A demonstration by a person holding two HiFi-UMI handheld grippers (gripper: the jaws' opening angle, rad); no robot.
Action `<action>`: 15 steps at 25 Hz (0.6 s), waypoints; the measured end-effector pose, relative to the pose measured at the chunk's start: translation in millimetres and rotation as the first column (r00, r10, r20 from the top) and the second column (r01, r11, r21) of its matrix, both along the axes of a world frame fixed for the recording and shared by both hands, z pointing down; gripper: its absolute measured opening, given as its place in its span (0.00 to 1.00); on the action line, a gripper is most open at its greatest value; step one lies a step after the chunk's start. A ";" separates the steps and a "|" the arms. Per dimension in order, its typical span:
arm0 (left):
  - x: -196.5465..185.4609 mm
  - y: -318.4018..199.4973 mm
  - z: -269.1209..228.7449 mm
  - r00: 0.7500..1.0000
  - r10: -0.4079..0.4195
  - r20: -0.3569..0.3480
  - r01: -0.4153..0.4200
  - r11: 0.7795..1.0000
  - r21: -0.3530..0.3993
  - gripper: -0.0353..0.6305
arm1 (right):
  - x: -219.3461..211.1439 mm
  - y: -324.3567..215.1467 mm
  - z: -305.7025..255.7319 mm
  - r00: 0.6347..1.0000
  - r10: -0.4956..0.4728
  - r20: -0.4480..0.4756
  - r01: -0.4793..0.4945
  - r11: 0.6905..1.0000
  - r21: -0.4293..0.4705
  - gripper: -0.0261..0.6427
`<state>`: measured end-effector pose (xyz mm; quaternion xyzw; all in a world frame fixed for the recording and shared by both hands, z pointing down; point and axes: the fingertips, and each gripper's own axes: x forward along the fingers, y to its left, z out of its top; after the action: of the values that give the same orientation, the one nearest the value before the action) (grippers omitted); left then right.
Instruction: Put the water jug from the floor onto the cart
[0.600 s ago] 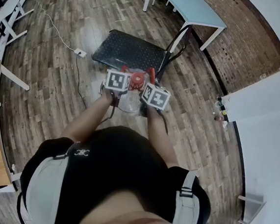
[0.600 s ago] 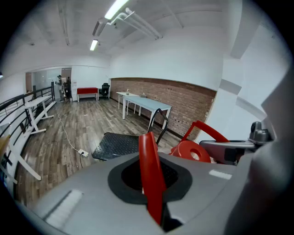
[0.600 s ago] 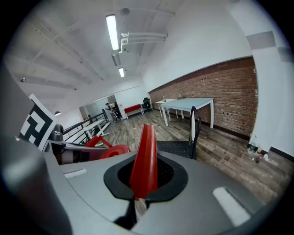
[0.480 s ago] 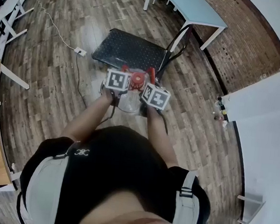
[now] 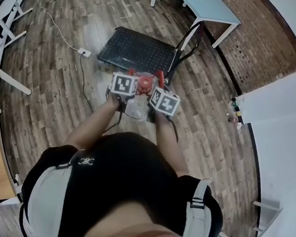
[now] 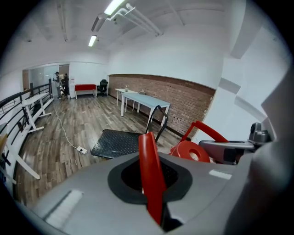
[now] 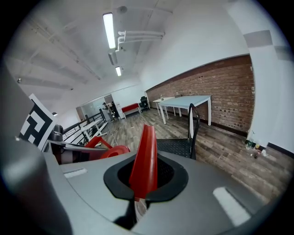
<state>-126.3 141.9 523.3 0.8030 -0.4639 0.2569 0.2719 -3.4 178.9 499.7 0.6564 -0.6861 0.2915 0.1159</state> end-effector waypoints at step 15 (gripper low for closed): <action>-19.6 6.7 20.1 0.997 0.074 -0.017 -0.073 0.997 0.015 0.06 | -20.9 10.1 15.0 0.997 0.083 -0.001 -0.083 0.996 0.032 0.06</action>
<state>-145.9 148.6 543.4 0.8237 -0.4336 0.2562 0.2603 -24.3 189.1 514.6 0.6866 -0.6625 0.2843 0.0941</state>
